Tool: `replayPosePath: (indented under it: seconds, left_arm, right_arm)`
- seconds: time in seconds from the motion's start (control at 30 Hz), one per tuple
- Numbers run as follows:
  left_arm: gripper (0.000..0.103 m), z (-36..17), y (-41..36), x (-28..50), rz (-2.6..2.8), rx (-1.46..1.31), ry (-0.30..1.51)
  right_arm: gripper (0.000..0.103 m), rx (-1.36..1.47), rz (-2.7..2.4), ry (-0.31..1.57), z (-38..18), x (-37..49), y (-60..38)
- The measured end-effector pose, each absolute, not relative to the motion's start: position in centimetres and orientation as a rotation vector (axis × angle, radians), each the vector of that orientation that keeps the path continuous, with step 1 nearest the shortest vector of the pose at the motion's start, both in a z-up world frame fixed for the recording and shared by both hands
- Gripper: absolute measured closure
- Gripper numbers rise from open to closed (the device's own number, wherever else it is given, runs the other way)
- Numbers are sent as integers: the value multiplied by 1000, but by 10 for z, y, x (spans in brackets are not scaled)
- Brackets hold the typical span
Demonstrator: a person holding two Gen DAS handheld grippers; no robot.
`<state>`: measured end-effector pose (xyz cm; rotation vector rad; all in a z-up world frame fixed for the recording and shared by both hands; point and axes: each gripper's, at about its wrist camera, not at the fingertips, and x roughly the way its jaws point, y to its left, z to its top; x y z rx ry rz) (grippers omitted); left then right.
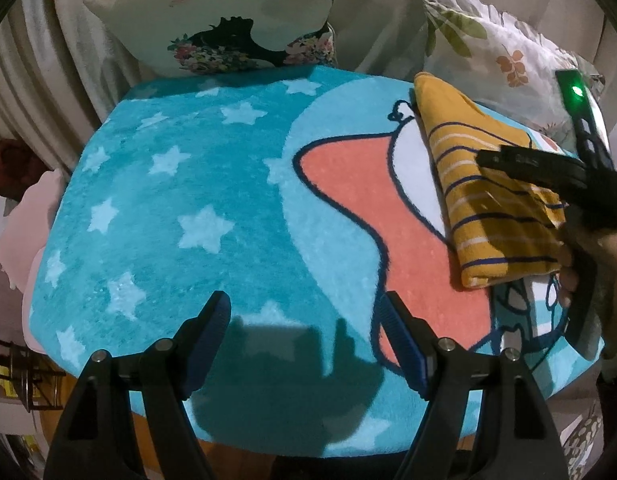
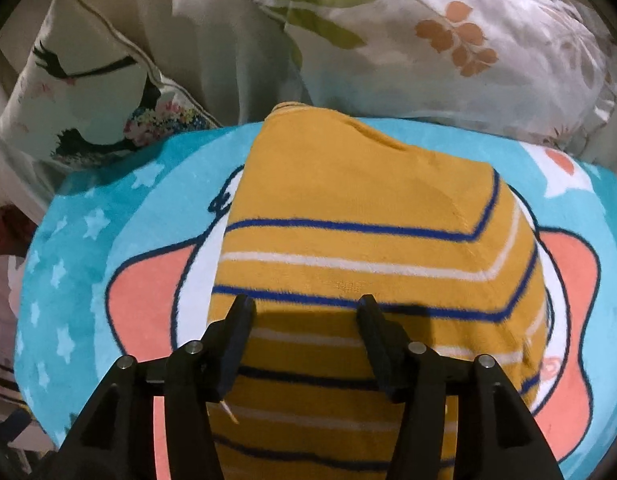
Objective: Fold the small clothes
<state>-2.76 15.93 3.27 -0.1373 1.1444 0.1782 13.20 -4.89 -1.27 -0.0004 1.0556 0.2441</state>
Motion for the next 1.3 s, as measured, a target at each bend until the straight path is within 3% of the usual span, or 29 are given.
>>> replayPosePath:
  seconds: [0.37, 0.7, 0.87, 1.03, 1.2, 1.3]
  left_arm:
    - [27, 27, 147, -13, 98, -109, 1161]
    - [27, 22, 135, -8, 9, -76, 1168]
    - [27, 15, 132, -6, -16, -95, 1173]
    - [27, 27, 126, -10, -12, -83, 1138]
    - [26, 49, 127, -25, 30, -112, 1020]
    - [19, 68, 123, -40, 118, -91, 901]
  right_arm:
    - [44, 123, 150, 1029, -23, 77, -135]
    - [44, 172, 63, 1056, -30, 31, -156]
    - [43, 129, -20, 978, -8, 16, -153]
    - [44, 111, 59, 930, 22, 49, -136]
    - [43, 136, 95, 1029, -3, 107, -128]
    - [43, 89, 76, 1062, -13, 119, -128]
